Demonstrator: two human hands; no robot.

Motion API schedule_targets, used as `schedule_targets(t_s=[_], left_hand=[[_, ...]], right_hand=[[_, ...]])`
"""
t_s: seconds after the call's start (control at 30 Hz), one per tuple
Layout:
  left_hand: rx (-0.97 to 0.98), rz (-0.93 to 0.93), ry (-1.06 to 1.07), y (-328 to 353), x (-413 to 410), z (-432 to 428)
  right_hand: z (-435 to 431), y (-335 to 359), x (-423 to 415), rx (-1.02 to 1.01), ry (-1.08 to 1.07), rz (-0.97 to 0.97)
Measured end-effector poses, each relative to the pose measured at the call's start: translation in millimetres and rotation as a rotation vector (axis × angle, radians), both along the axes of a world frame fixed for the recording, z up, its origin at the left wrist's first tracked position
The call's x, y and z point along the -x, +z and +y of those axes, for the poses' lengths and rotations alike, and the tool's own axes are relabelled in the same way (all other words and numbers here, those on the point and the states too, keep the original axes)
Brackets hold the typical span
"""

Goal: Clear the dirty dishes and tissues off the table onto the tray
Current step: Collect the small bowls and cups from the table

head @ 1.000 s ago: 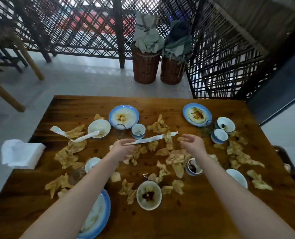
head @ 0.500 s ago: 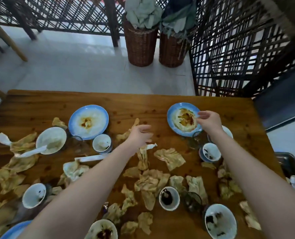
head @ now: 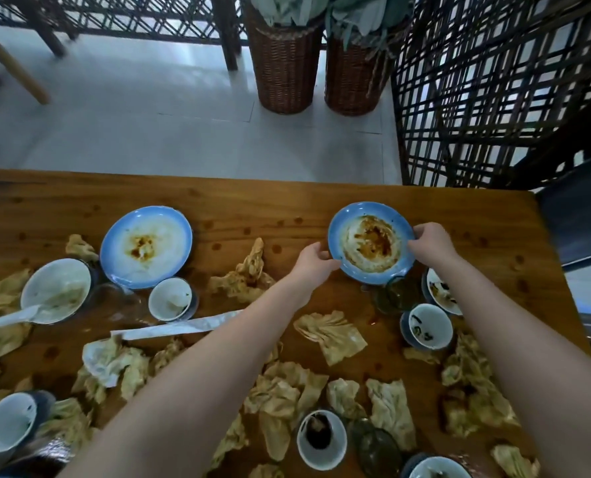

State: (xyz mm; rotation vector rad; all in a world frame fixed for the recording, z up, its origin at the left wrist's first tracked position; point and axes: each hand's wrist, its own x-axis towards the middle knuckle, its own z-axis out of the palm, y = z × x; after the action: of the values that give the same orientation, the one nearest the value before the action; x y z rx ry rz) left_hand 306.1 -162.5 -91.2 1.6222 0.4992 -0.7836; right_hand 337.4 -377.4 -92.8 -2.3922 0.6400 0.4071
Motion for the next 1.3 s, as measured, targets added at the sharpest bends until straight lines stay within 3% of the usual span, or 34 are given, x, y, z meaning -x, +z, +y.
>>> schedule_targets(t_s=[0.23, 0.47, 0.9, 1.3], left_hand=[[0.072, 0.05, 0.073, 5.0, -4.2, 0.4], [0.101, -0.1, 0.172, 28.9, -14.4, 33.9], [-0.106, -0.272, 0.171, 68.4, 16.6, 235.1], [-0.292, -0.188, 0.069, 52.3, 2.6, 360.0]], right_hand=[[9.4, 3.2, -1.7, -0.158, -0.074, -0.057], [37.3, 36.4, -4.8, -0.298, -0.059, -0.21], [230.4, 60.0, 11.6, -0.54, 0.12, -0.226], [355.3, 28.0, 5.3, -0.615, 0.105, -0.106]])
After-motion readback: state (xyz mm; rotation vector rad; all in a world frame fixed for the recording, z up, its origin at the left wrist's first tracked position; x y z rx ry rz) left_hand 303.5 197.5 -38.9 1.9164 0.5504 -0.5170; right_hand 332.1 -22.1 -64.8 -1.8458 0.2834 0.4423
